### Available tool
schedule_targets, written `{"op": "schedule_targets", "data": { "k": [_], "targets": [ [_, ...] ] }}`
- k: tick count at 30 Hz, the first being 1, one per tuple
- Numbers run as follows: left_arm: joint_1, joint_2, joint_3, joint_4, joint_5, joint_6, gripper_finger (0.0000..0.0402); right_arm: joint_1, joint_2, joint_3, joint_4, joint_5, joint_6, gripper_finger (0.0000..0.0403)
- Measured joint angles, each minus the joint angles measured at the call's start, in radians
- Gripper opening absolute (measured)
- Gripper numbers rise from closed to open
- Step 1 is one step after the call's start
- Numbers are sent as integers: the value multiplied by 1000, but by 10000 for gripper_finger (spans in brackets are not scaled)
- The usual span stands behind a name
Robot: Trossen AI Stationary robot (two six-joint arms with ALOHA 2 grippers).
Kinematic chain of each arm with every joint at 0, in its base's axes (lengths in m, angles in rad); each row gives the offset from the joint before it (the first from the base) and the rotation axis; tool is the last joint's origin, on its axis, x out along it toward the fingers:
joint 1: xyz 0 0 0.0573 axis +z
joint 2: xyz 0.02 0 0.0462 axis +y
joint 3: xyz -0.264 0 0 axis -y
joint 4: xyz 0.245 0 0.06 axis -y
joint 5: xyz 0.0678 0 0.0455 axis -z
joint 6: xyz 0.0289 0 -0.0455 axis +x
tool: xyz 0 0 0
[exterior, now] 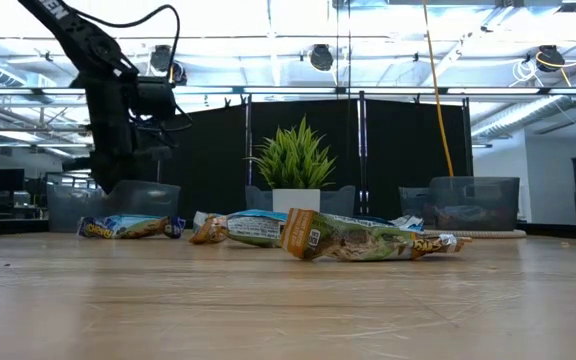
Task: Pick and place Granola Bars by type
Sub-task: Put the yellow granola bar into the left black bin
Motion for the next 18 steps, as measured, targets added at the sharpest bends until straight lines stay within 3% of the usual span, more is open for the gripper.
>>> {"op": "schedule_targets", "data": {
  "k": [10,18],
  "targets": [
    [0,57,0,22,53,28,22,0,0,0,-2,0,7,238],
    [0,57,0,21,52,28,95,0,0,0,-3,1,7,238]
  ]
}}
